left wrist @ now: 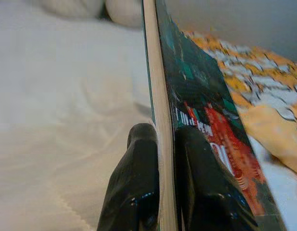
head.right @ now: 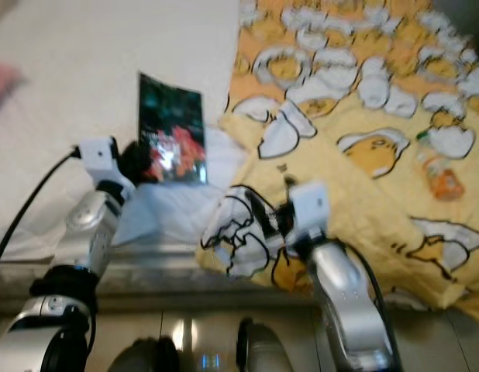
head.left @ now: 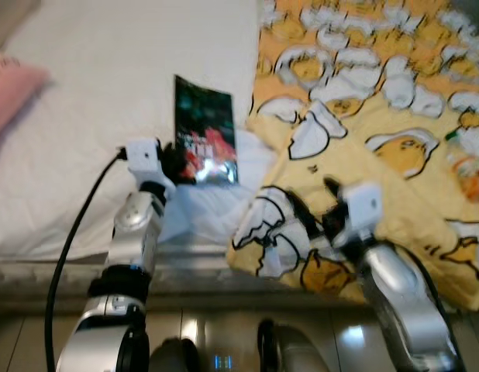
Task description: Clean up the room
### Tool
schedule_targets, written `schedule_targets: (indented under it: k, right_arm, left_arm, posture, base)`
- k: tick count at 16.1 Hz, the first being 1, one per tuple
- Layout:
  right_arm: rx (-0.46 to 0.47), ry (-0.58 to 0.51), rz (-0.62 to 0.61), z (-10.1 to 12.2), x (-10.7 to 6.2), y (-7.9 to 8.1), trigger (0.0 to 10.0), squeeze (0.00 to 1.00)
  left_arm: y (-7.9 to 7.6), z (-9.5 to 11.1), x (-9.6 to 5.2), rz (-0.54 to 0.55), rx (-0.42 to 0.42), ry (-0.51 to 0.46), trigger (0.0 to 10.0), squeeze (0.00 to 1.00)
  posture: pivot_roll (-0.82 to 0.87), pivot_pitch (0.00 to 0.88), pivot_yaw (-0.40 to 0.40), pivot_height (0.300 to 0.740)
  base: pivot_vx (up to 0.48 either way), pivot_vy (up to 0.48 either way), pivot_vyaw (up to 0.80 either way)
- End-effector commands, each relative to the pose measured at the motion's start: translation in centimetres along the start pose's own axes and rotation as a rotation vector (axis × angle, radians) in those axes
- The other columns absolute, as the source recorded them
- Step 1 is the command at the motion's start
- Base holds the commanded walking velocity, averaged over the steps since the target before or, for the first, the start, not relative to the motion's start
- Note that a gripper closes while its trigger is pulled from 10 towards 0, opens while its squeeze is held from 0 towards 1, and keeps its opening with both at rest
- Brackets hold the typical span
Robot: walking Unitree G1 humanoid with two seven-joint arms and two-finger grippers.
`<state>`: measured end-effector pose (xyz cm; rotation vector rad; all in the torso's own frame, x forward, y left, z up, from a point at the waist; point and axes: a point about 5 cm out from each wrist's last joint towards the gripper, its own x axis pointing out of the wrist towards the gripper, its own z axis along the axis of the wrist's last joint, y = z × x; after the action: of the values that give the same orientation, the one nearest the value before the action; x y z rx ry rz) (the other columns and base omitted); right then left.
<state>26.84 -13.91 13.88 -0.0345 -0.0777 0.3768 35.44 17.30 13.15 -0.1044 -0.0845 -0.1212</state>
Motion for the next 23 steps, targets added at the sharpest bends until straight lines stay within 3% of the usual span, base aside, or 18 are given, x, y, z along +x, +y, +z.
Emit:
schedule_targets:
  k: [1, 2, 4, 7, 9, 12, 13, 15, 16, 20, 21, 23]
  right_arm:
    - [-0.015, -0.010, -0.104, -0.4, -0.1, -1.3, 10.0, 0.03]
    - [-0.032, -0.056, -0.195, 0.0, 0.5, -1.7, 10.0, 0.03]
    - [-0.017, -0.052, -0.157, -0.4, 0.7, -0.7, 10.0, 0.03]
    - [-0.005, -0.025, -0.129, -1.8, 0.7, 0.0, 10.0, 0.02]
    - [0.002, 0.005, -0.089, -2.7, 0.6, 0.7, 10.0, 0.02]
    - [-0.001, 0.013, -0.076, -3.2, 0.3, 0.9, 10.0, 0.02]
    - [-0.002, 0.017, -0.078, -3.4, 0.2, 0.8, 10.0, 0.02]
    - [-0.003, 0.018, -0.077, -3.5, 0.2, 0.8, 10.0, 0.02]
    - [-0.007, 0.021, -0.077, -3.5, 0.3, 0.6, 10.0, 0.02]
    - [-0.011, 0.027, -0.076, -3.8, 0.1, 0.6, 10.0, 0.03]
    - [-0.010, 0.033, -0.076, -3.9, 0.1, 0.6, 10.0, 0.02]
    - [-0.011, 0.037, -0.072, -4.1, 0.1, 0.6, 10.0, 0.02]
  left_arm:
    - [1.5, 4.3, 0.5, 0.049, 0.102, -0.173, 0.0, 0.00]
    - [1.6, 5.0, 0.4, 0.011, 0.173, -0.172, 0.0, 0.00]
    - [0.8, 5.0, 0.1, -0.060, 0.215, -0.154, 0.0, 0.00]
    - [-1.6, 2.5, -0.9, -0.156, 0.157, -0.055, 0.0, 0.00]
    - [-5.1, -1.4, -2.7, -0.285, 0.071, 0.107, 0.0, 0.00]
    - [-6.2, -2.4, -3.5, -0.297, 0.057, 0.152, 0.0, 0.00]
    - [-6.1, -1.9, -3.0, -0.262, 0.086, 0.144, 10.0, 0.00]
    - [-5.9, -1.6, -2.8, -0.246, 0.096, 0.135, 10.0, 0.00]
    - [-5.6, -0.4, -2.1, -0.211, 0.132, 0.079, 10.0, 1.00]
    - [-6.7, 0.1, -1.9, -0.260, 0.160, 0.067, 10.0, 1.00]
    - [-7.0, -0.6, -1.9, -0.256, 0.133, 0.099, 10.0, 0.00]
    - [-6.9, -1.7, -1.6, -0.203, 0.092, 0.151, 10.0, 0.00]
  posture:
    - [-0.16, 0.000, 0.025, 0.740]
    - [-0.14, 0.000, 0.037, 0.740]
    - [-0.13, 0.000, 0.042, 0.740]
    - [-0.12, 0.000, 0.048, 0.740]
    - [-0.12, 0.000, 0.049, 0.740]
    - [-0.13, 0.000, 0.055, 0.740]
    - [-0.13, 0.000, 0.056, 0.740]
    - [-0.13, 0.000, 0.057, 0.740]
    - [-0.14, 0.000, 0.059, 0.740]
    - [-0.14, 0.000, 0.061, 0.740]
    - [-0.14, 0.000, 0.060, 0.740]
    - [-0.14, 0.000, 0.059, 0.740]
  base:
    - [0.000, 0.000, 0.00]
    - [0.000, 0.000, 0.00]
    - [0.000, 0.000, 0.00]
    - [0.000, 0.000, 0.00]
    - [0.000, 0.000, 0.00]
    - [0.000, 0.000, 0.00]
    - [0.000, 0.000, 0.00]
    - [0.000, 0.000, 0.00]
    - [0.000, 0.000, 0.00]
    - [0.000, 0.000, 0.00]
    - [0.000, 0.000, 0.00]
    - [0.000, 0.000, 0.00]
